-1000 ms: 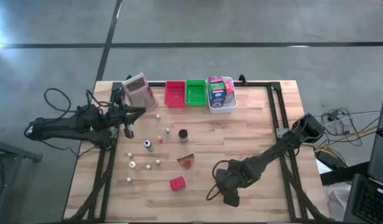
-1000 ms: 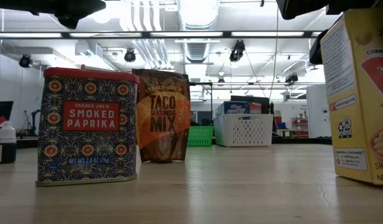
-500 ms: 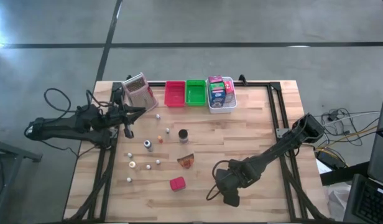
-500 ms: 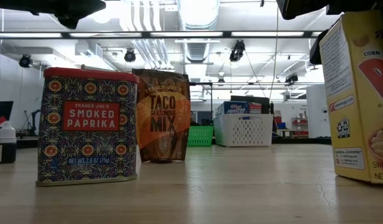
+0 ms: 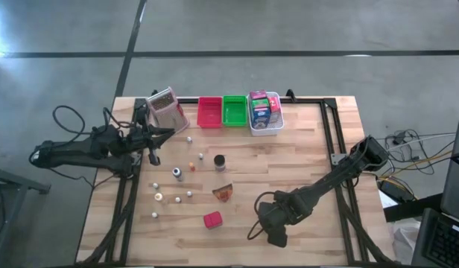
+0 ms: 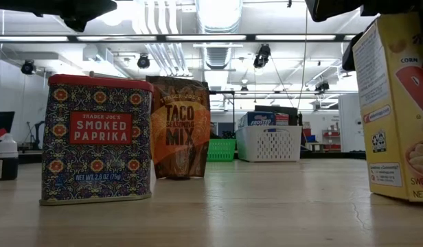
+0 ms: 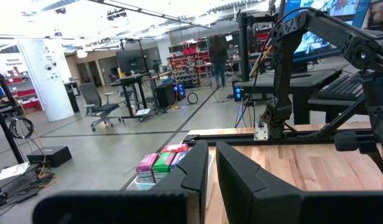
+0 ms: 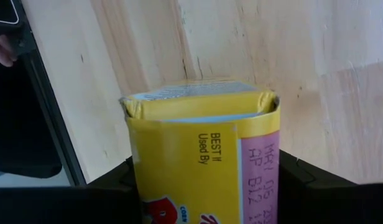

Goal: Pick & Place Kitchen Items
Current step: Put the yellow cereal box into the white bin

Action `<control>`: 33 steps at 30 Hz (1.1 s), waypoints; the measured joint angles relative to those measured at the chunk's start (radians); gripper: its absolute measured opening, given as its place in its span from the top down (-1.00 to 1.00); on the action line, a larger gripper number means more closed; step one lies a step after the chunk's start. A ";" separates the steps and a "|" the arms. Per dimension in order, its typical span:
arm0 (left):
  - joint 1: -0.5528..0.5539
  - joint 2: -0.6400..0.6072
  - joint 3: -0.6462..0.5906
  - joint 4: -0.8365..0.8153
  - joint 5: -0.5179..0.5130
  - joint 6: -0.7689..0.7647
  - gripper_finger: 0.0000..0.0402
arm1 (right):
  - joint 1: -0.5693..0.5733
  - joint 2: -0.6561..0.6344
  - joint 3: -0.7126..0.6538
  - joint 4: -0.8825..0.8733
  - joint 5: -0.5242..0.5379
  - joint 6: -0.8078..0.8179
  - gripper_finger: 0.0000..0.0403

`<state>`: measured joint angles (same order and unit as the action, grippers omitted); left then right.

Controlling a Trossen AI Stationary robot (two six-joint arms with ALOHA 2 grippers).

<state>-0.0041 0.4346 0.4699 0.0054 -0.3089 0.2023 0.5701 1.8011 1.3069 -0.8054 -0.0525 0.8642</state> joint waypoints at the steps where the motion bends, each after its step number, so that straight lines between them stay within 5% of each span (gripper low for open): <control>1: 0.000 0.000 0.000 0.000 0.000 0.000 0.80 | -0.001 0.000 0.003 0.000 0.000 0.000 0.05; 18: 0.000 0.000 0.000 0.000 0.000 0.000 0.80 | -0.066 -0.047 0.026 -0.060 0.012 0.004 0.08; 33: 0.000 0.000 0.000 0.000 0.000 0.000 0.80 | -0.188 -0.128 0.020 -0.194 0.137 -0.003 0.11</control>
<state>-0.0042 0.4343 0.4698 0.0054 -0.3090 0.2021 0.3823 1.6728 1.3273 -0.9996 0.0849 0.8609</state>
